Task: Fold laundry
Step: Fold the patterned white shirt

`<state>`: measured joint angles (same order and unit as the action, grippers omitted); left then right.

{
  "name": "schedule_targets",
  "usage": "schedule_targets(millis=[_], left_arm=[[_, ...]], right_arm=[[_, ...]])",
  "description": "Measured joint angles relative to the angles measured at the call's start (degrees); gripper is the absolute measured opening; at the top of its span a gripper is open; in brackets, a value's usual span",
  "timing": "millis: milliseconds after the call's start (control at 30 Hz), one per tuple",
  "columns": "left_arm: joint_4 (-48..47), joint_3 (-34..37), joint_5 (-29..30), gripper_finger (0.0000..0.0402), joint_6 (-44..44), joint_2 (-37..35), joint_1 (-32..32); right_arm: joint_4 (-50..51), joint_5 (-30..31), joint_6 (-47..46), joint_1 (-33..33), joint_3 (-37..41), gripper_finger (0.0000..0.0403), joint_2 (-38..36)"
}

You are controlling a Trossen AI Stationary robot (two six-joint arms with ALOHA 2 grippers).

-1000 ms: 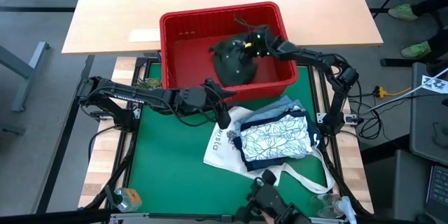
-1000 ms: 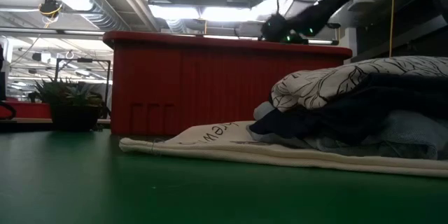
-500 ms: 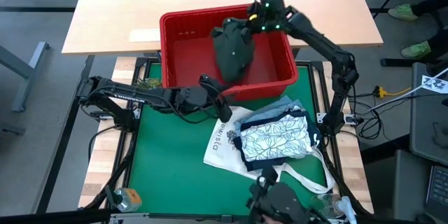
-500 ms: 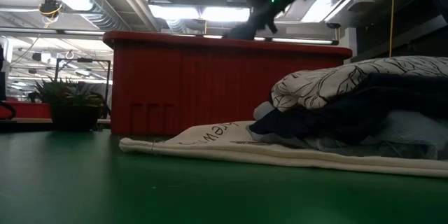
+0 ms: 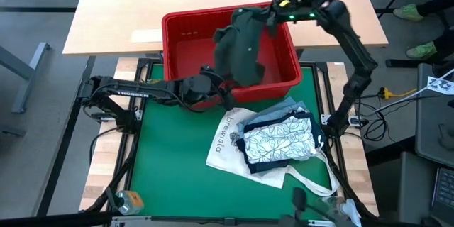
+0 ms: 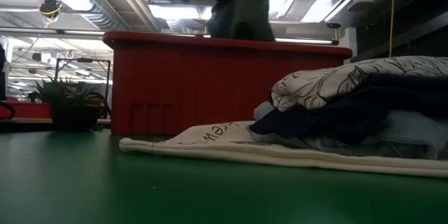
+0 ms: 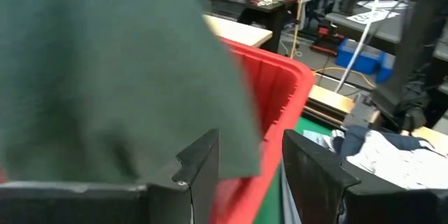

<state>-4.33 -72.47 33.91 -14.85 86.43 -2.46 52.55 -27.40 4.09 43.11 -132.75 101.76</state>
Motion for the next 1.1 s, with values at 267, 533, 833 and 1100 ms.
schedule_targets(millis=[267,533,833,1100], left_arm=[[-1.0,0.0,-0.1,0.0151,0.0,0.0,-3.7],[0.7,0.0,-2.1,0.0151,2.8,0.0,-7.9],[12.8,0.0,-12.8,0.0151,13.3,0.0,-10.1],[14.7,0.0,-18.4,0.0151,15.1,0.0,-10.2]], right_arm=[[0.5,-0.7,4.3,0.0,0.0,0.0006,-9.7],[0.0,-0.8,5.2,0.0,0.0,0.0011,-18.4],[1.0,-0.8,5.2,0.0,0.0,0.0013,-22.8],[3.4,-0.8,5.2,0.0,0.1,0.0006,-22.7]])
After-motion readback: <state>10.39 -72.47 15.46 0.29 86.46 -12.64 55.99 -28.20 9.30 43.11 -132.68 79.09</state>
